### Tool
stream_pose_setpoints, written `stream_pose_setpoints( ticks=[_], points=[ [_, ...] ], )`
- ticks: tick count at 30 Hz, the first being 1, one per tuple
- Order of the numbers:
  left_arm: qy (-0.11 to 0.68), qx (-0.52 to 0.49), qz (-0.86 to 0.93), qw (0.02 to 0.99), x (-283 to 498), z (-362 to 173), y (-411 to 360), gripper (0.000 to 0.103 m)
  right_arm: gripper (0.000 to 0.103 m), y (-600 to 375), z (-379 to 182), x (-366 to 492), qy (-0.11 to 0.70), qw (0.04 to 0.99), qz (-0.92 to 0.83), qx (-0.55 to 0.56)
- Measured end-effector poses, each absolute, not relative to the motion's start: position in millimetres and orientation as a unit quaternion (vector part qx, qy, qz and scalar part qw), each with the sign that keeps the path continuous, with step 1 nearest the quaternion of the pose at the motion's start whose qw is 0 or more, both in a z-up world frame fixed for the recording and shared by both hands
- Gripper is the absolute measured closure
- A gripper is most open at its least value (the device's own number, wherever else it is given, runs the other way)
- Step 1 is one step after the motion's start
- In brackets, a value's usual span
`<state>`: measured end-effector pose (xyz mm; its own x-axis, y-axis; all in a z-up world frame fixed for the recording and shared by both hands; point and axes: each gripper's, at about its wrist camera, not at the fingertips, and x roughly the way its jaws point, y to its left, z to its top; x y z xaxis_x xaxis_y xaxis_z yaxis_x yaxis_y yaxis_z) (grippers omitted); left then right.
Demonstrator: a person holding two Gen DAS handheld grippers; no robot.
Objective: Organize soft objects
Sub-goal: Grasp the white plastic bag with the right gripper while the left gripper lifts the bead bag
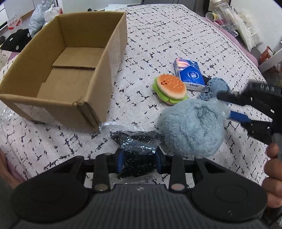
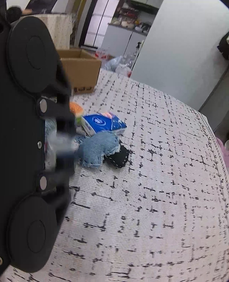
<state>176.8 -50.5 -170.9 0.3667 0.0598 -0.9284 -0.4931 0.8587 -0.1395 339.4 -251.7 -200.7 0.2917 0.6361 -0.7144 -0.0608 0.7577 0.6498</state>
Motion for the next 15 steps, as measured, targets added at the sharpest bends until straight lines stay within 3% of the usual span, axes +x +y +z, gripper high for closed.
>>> stream_pose_setpoints(
  ticks=[9, 15],
  points=[
    [0.519, -0.204, 0.167, 0.813, 172, -162, -44, 0.069, 0.103, -262, -188, 326, 0.535, 0.766, 0.222, 0.279],
    [0.507, -0.21, 0.168, 0.819, 169, -156, -40, 0.069, 0.1, -272, -184, 320, 0.533, 0.762, 0.214, 0.3]
  ],
)
